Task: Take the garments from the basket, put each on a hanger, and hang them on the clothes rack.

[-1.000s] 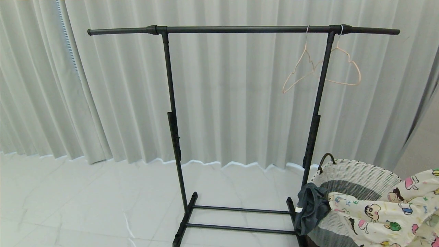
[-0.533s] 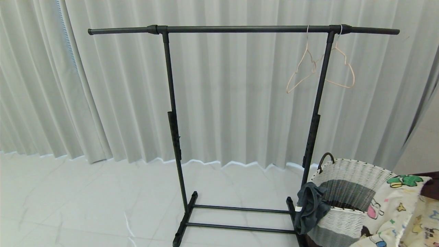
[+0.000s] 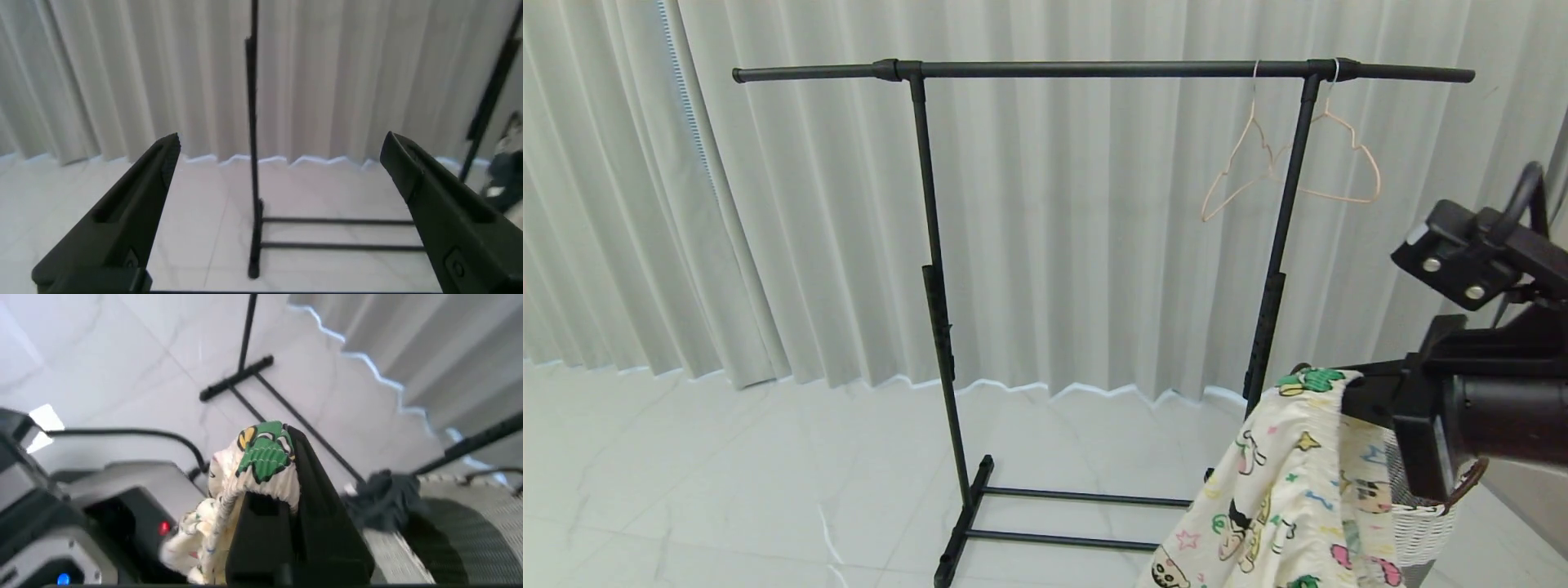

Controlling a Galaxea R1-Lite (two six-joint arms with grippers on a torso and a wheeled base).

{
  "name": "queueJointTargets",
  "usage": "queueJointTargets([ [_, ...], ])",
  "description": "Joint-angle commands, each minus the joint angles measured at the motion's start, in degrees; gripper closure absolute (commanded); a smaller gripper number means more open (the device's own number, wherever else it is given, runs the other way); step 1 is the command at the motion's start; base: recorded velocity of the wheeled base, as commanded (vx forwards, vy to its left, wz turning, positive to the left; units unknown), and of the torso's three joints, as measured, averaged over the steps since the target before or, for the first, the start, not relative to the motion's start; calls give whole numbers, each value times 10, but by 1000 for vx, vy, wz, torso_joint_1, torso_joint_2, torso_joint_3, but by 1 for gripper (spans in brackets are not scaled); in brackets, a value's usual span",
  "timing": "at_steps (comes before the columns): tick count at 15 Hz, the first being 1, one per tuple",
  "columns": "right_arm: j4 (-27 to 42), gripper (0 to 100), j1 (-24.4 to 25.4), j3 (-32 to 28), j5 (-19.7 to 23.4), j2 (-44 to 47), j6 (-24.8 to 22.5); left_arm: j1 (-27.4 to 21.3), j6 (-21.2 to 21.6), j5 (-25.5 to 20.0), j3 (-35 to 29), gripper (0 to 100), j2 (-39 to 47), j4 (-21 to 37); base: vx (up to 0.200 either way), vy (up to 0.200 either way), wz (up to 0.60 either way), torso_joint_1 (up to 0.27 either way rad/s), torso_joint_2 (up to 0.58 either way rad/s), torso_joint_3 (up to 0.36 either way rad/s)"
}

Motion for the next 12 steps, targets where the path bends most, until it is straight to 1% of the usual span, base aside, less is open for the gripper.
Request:
queueJointTargets([
  [1,-31,100,7,0,0,50,3,-51,-30,-17,-169,0,195,-7,0,0,0,0,0,0],
  [2,-65,100,6,-1,-1,69,3,-83,-17,-18,-232,0,289,-11,0,0,0,0,0,0],
  [3,-82,100,5,-3,-1,80,3,-109,19,-18,-256,0,351,-12,0,0,0,0,0,0],
  [4,-87,100,5,-6,-2,85,3,-121,35,-18,-260,0,377,-17,0,0,0,0,0,0],
  [5,-96,100,6,-22,-2,100,3,-168,56,-17,-267,0,452,-66,0,0,0,0,0,0],
  [6,-101,100,7,-40,-3,111,3,-208,52,-15,-271,0,512,-115,0,0,0,0,0,0],
  [7,-104,100,7,-54,-3,118,3,-225,41,-15,-271,0,548,-148,0,0,0,0,0,0],
  [8,-107,100,7,-74,-3,130,3,-258,17,-14,-270,0,596,-174,0,0,0,0,0,0],
  [9,-107,100,10,-87,-3,138,3,-293,1,-7,-267,0,617,-174,0,0,0,0,0,0],
  [10,-108,100,13,-93,-3,142,4,-313,-12,-6,-266,0,627,-175,0,0,0,0,0,0],
  [11,-125,100,30,-100,-3,154,5,-388,-52,5,-263,0,652,-175,0,0,0,0,0,0],
  [12,-147,100,42,-103,-4,166,9,-450,-85,29,-266,0,672,-178,0,0,0,0,0,0],
])
